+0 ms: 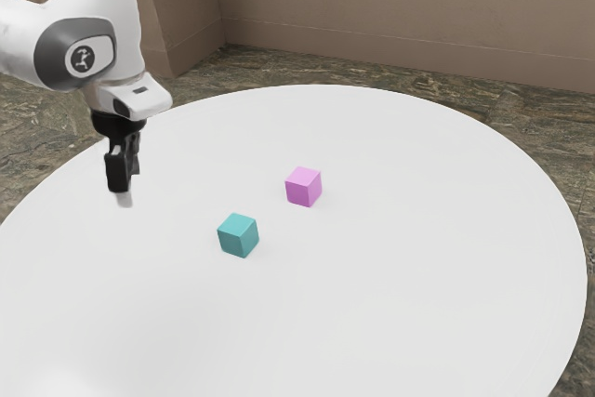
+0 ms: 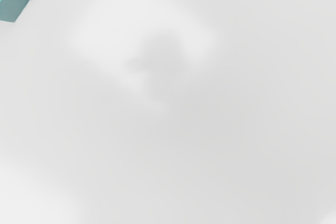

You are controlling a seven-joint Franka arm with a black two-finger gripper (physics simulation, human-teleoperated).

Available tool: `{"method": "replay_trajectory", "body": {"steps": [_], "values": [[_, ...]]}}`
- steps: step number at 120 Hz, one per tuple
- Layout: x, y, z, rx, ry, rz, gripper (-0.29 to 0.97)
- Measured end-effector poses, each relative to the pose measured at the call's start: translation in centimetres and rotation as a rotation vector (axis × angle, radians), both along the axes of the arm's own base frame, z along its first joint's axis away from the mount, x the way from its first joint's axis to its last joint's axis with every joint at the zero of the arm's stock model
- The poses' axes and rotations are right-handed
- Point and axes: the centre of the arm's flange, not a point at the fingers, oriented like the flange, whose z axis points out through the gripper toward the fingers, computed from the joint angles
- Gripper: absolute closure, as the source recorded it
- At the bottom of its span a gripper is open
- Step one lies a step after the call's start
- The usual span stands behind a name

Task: Pick up the blue block with one arm, and put the blue block on the pink block with one arm

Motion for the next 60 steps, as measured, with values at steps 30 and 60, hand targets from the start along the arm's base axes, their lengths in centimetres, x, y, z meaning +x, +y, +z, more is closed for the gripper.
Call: {"method": "replay_trajectory", "body": {"steps": [30, 60], "values": [[7.9, -0.5, -7.4, -0.081, -0.057, -0.277, 0.00], [12.4, -0.4, -11.7, -0.074, -0.057, -0.491, 0.00]]}}
